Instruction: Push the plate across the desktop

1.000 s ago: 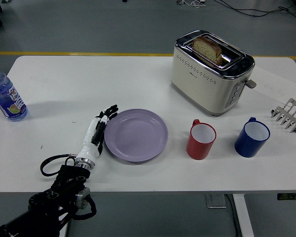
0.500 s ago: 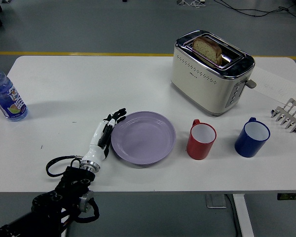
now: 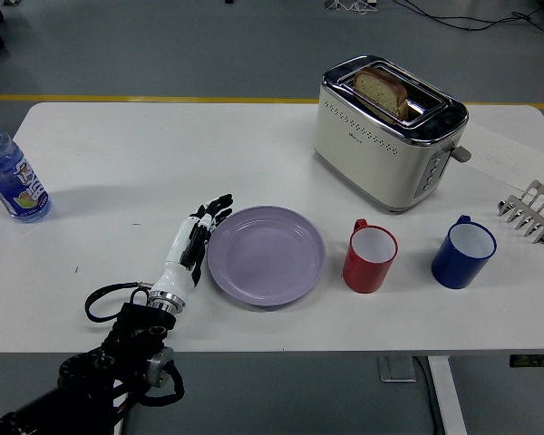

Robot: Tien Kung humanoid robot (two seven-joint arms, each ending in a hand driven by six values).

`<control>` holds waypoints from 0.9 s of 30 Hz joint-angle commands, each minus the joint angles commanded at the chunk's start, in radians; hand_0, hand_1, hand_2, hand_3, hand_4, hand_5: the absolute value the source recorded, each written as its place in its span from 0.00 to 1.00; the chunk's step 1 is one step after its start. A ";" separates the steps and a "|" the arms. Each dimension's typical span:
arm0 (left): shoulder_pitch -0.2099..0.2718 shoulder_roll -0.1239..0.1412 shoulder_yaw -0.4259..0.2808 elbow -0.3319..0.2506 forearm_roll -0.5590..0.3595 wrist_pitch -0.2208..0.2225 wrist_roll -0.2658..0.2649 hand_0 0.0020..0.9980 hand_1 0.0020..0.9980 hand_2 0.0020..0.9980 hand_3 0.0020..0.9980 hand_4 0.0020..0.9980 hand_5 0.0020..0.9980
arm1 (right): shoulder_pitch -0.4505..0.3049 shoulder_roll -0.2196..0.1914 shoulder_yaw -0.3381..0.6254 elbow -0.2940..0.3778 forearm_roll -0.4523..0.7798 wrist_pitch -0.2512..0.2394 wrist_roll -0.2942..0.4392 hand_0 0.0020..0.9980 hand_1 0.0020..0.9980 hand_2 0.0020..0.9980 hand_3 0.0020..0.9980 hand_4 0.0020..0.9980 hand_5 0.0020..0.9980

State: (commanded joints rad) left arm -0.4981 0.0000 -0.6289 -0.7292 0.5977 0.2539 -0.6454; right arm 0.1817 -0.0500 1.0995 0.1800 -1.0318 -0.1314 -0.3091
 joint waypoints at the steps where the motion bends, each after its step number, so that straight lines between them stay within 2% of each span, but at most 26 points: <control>1: 0.002 0.000 -0.013 -0.001 0.008 0.004 0.000 0.86 0.87 0.89 0.81 0.47 1.00 | 0.000 0.000 0.000 0.000 0.002 0.000 0.000 0.53 0.49 0.60 0.55 0.25 0.20; 8: 0.039 0.000 -0.145 -0.017 0.107 0.032 0.000 0.84 0.86 0.88 0.80 0.47 0.99 | 0.000 -0.007 0.003 0.000 0.002 0.000 0.003 0.53 0.48 0.60 0.55 0.25 0.20; 10: 0.059 0.017 -0.195 -0.021 0.137 0.034 0.000 0.84 0.86 0.88 0.80 0.47 0.99 | 0.001 -0.009 -0.004 0.000 0.015 -0.002 0.006 0.53 0.48 0.60 0.55 0.25 0.20; 11: 0.077 0.032 -0.233 -0.033 0.154 0.033 0.000 0.81 0.84 0.87 0.78 0.47 0.99 | 0.001 -0.009 -0.001 0.000 0.012 -0.002 0.005 0.53 0.48 0.60 0.55 0.25 0.20; 14: 0.114 0.057 -0.330 -0.075 0.201 0.031 0.000 0.81 0.84 0.87 0.78 0.47 0.99 | 0.001 -0.009 0.007 0.000 0.003 -0.002 0.004 0.53 0.48 0.60 0.55 0.25 0.20; 16: 0.137 0.067 -0.393 -0.113 0.229 0.030 0.000 0.81 0.84 0.87 0.78 0.47 0.99 | 0.001 -0.010 0.009 0.000 0.002 -0.002 0.004 0.53 0.48 0.60 0.55 0.25 0.20; 17: 0.150 0.074 -0.417 -0.129 0.242 0.028 0.000 0.73 0.76 0.81 0.69 0.48 0.99 | 0.001 -0.009 0.010 0.000 0.002 -0.002 0.004 0.53 0.48 0.59 0.55 0.25 0.20; 21: 0.237 0.095 -0.556 -0.269 0.252 -0.009 0.000 0.73 0.76 0.81 0.69 0.48 0.99 | 0.000 -0.010 0.017 0.000 -0.004 -0.002 0.005 0.53 0.48 0.59 0.55 0.25 0.20; 22: 0.246 0.096 -0.578 -0.297 0.249 -0.013 0.000 0.73 0.76 0.81 0.69 0.48 0.99 | 0.000 -0.011 0.018 0.000 -0.005 -0.002 0.004 0.53 0.48 0.59 0.55 0.25 0.20; 23: 0.248 0.096 -0.584 -0.306 0.248 -0.014 0.000 0.69 0.70 0.72 0.63 0.48 0.99 | 0.000 -0.011 0.018 0.000 -0.005 -0.002 0.004 0.53 0.48 0.59 0.55 0.25 0.20; 27: 0.334 0.106 -0.731 -0.441 0.210 -0.118 0.152 0.69 0.70 0.72 0.63 0.48 0.99 | 0.001 -0.012 0.027 0.000 -0.010 -0.003 0.005 0.53 0.48 0.59 0.55 0.25 0.20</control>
State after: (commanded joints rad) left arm -0.1645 0.1062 -1.3595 -1.1706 0.8074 0.1361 -0.4932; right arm 0.1824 -0.0617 1.1265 0.1800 -1.0415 -0.1341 -0.3042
